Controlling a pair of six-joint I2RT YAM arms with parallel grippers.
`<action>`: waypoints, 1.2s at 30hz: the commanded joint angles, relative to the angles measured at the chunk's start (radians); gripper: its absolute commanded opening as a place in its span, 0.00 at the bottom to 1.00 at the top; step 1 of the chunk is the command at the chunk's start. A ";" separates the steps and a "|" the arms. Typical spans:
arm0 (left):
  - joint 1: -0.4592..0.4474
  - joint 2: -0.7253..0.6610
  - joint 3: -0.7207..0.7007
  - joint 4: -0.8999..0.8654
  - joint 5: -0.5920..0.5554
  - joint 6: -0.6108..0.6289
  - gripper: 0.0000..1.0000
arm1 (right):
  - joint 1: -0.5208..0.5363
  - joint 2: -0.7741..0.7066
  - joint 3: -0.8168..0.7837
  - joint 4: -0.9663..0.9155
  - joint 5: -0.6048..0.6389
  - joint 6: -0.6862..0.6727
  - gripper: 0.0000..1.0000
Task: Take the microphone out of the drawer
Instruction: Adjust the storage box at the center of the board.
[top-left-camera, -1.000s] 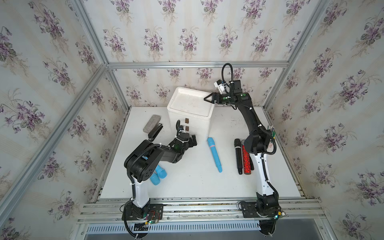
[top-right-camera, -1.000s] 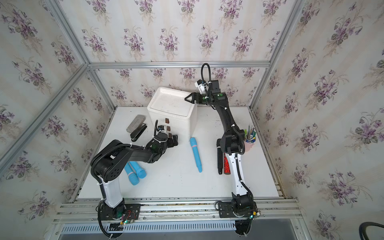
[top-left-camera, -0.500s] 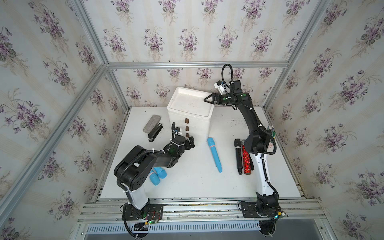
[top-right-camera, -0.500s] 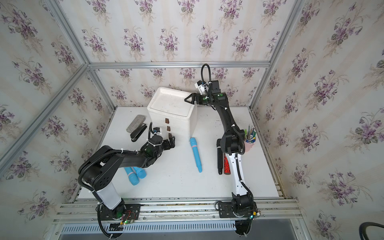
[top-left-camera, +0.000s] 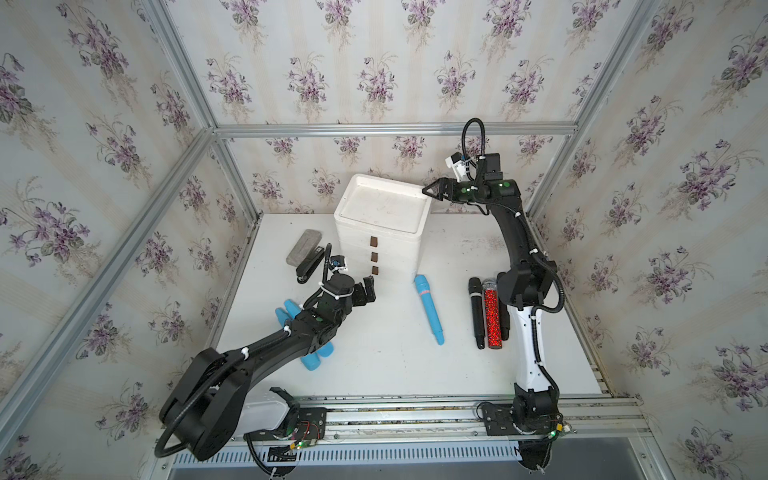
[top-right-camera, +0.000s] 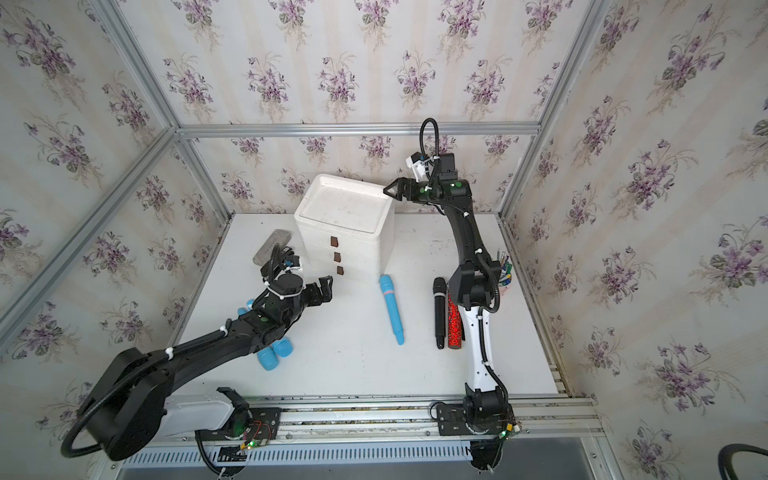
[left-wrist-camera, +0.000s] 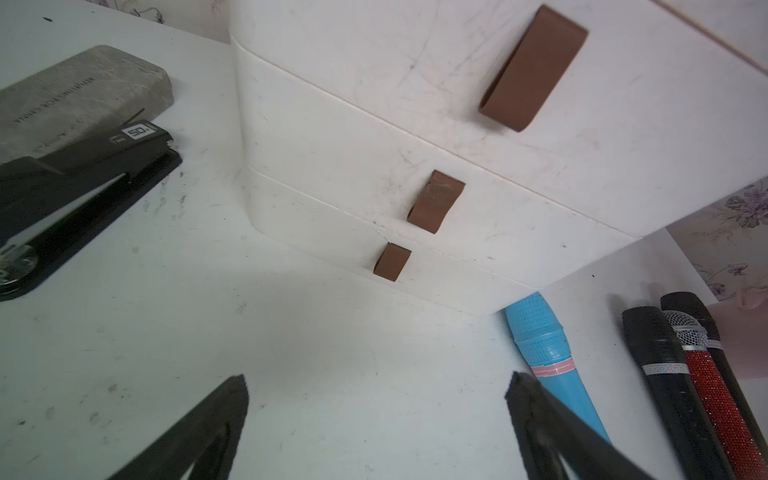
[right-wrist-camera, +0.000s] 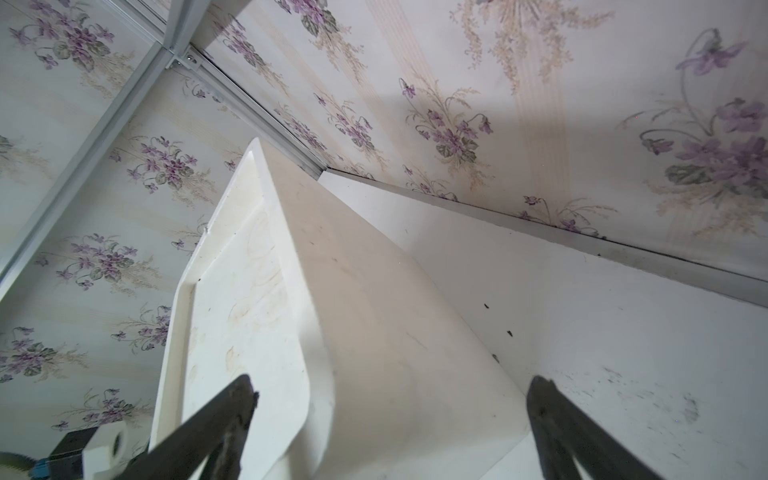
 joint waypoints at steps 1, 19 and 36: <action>0.009 -0.062 0.051 -0.244 -0.059 0.025 0.99 | -0.002 -0.019 0.003 -0.023 0.075 -0.016 1.00; 0.307 -0.266 0.193 -0.557 0.128 -0.015 0.99 | -0.002 -0.043 0.007 -0.227 0.431 -0.126 1.00; 0.450 -0.256 0.186 -0.598 0.248 -0.005 0.99 | -0.031 -0.129 0.006 -0.151 -0.002 -0.191 1.00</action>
